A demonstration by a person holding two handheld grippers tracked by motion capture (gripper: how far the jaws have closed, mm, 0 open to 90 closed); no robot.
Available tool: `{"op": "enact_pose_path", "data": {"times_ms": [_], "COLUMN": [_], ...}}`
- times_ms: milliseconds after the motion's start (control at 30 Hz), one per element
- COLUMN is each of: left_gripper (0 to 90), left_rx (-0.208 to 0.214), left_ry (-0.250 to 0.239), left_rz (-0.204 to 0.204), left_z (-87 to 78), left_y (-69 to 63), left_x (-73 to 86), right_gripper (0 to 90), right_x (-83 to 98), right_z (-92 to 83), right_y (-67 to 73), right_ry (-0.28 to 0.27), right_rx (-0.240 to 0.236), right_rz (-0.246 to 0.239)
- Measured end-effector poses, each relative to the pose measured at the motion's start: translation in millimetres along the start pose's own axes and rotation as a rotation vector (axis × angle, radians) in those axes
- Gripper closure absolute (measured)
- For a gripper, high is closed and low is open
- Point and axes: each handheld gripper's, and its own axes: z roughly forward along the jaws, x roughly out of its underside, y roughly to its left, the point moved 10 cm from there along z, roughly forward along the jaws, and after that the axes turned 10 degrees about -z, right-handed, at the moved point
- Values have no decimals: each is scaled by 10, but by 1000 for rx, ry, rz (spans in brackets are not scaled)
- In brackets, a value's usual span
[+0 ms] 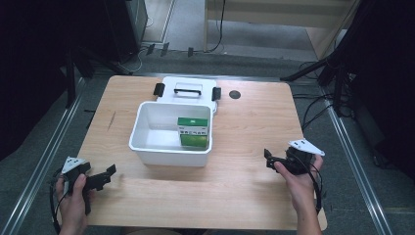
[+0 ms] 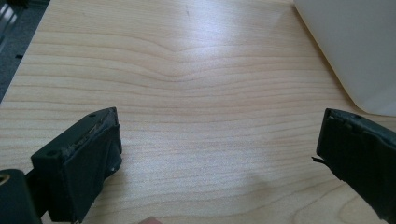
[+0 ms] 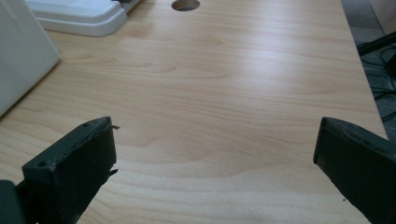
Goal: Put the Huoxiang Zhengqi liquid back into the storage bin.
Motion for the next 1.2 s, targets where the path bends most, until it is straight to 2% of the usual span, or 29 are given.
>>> {"op": "enact_pose_path", "data": {"times_ms": [300,600,1200], "left_gripper": [10,10,10], "left_rx": [-1,-1,0], "left_ry": [-1,-1,-1], "left_rz": [0,2,0], "left_z": [0,-1,-2], "left_y": [-1,-2,-1], "left_x": [0,0,2], "right_gripper": [0,0,7], "right_x": [323,520,918], "right_z": [-146,-265,-580], "right_y": [-185,-313,-562], "right_ry": [18,23,15], "right_rx": [34,58,90], "right_rz": [38,51,131]}}
